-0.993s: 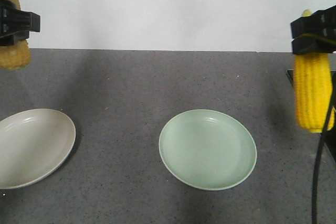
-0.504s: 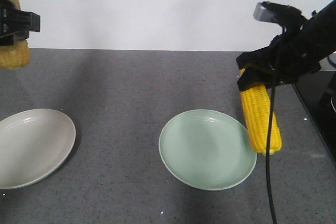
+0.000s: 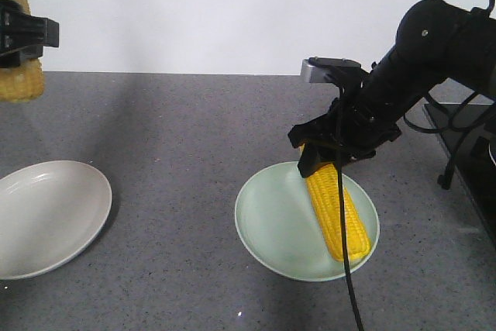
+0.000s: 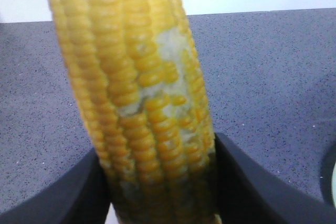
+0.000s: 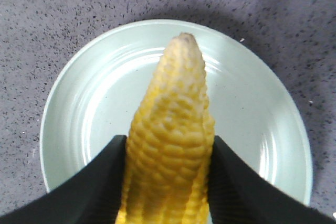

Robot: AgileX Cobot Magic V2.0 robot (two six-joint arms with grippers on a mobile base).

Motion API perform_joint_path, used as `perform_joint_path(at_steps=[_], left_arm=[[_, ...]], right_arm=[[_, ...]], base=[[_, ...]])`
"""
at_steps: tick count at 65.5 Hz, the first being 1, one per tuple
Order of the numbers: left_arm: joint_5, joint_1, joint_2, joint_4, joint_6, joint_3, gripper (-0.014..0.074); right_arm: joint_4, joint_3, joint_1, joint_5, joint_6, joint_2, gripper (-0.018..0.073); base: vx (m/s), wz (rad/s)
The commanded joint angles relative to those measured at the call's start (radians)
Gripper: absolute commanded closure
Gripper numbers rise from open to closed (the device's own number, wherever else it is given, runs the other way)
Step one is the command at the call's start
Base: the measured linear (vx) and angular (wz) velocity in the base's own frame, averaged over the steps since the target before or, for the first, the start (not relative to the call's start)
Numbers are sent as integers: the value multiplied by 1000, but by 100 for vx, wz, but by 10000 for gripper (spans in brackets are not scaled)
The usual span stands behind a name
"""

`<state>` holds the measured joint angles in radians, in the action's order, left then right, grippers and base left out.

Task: Distribute corn equally
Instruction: 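Lower the right gripper's corn onto the pale green plate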

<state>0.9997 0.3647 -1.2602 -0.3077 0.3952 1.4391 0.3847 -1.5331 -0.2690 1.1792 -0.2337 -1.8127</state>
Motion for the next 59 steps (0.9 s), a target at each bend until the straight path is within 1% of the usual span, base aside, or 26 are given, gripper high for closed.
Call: perform_joint_path(at_steps=[1,15,25,59], left_arm=[[-61,0,22,-19,7,27,450],[-61,0,22,-19,7,27,450],[-61,0,22,-19,7,27,450],[-63,0,22,-19,7,27,450]], right_arm=[[22,-24,-5,-22,7,31,370],[24,-24,-5,-23,9,15,361],[22,-24,-5,-23,9,9,328],[21,-24,-5,-30,11,6,98]], base=[[0,0],[0,0],[0,0],[0,0]])
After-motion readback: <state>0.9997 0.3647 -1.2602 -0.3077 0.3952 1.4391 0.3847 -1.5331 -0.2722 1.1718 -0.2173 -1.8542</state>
